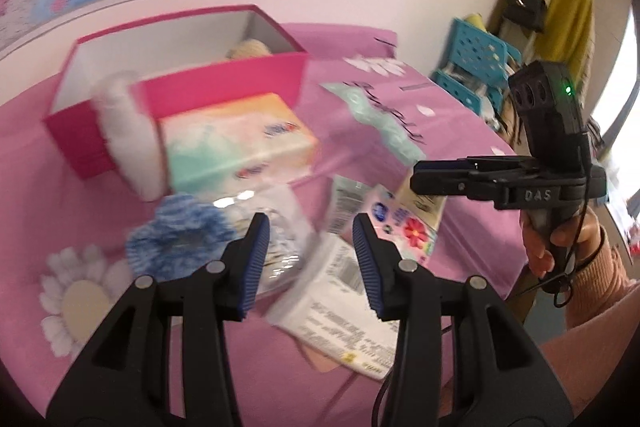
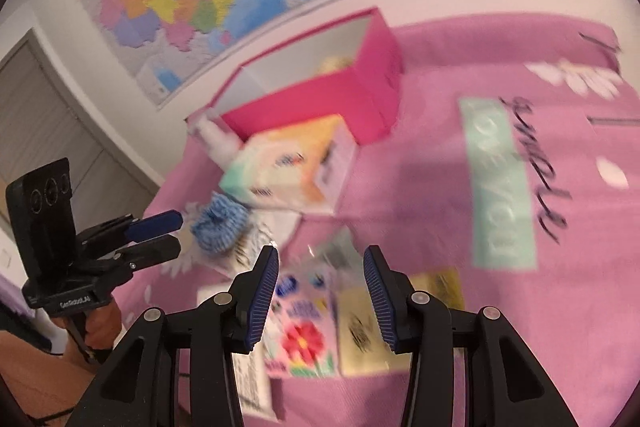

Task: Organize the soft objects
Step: 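Move the left tool to the floral tissue pack and grasp it, then carry the floral tissue pack into the pink box and open the left tool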

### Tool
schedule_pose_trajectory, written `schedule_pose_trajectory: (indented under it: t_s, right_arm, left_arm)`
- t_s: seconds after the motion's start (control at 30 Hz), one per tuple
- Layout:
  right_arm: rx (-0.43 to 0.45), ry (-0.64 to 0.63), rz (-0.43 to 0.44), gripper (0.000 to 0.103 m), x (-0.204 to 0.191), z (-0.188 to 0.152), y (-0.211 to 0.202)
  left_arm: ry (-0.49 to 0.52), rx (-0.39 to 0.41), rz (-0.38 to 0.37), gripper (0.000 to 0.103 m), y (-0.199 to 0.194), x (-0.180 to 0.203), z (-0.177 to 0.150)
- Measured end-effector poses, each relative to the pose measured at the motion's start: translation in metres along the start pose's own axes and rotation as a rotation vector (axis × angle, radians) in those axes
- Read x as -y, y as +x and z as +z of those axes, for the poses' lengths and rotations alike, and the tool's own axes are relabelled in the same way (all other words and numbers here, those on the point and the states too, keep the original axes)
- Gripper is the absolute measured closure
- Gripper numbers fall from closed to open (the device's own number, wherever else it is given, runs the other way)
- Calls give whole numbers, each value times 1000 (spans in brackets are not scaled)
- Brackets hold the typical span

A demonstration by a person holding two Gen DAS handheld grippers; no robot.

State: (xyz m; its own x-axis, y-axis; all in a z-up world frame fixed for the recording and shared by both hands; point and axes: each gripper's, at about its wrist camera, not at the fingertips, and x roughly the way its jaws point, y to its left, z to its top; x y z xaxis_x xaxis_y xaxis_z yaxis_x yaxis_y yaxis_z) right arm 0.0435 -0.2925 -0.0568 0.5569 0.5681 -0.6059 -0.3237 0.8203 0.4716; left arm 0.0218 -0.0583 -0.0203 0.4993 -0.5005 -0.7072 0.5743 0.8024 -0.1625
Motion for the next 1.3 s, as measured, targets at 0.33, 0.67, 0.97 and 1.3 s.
schedule_pose_trajectory:
  t_s: [0.33,0.67,0.97,1.3]
  right_arm:
    - [-87,19,41,58,-6,-45,-18]
    - [-86,133,67,68,4,-61,6]
    - [-16,125,55,71,1,-41,18]
    - [11,20,54,71,-21,-17,27]
  left_arm:
    - [91,-76,-68,58,41,24,7]
    - [85,-155,-117,65,62,26,5]
    - [4,-146,-108,65,51,7,2]
    - [-23,-62,-75,65,27,-1,14]
